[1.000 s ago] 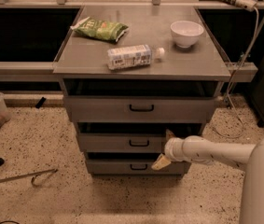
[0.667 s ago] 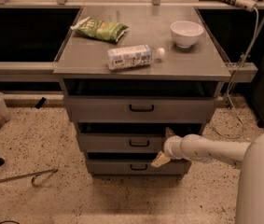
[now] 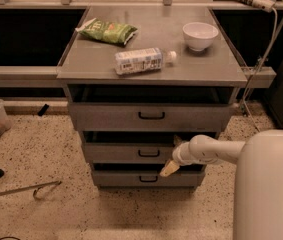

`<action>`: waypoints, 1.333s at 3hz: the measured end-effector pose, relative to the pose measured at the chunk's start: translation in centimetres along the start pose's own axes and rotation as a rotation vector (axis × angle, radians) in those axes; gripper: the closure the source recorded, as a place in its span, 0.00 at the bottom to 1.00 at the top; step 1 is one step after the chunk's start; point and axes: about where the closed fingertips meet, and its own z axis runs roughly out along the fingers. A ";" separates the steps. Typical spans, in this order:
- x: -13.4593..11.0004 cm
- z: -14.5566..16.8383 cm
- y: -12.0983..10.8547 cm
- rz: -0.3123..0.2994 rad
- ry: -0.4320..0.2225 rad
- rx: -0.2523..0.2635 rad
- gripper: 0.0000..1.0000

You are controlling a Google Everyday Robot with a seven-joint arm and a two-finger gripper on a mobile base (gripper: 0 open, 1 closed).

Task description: Open middle drawer

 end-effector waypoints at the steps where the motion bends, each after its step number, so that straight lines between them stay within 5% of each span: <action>1: -0.1 0.2 1.3 0.007 0.016 -0.101 0.00; 2: -0.1 -0.9 4.2 0.020 0.033 -0.240 0.00; 3: -0.3 -1.2 4.1 0.020 0.033 -0.240 0.00; 4: -1.5 -4.5 7.4 0.014 0.045 -0.358 0.00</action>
Offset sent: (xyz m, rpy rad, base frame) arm -0.0790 0.0194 0.0002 0.0495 0.3847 0.1759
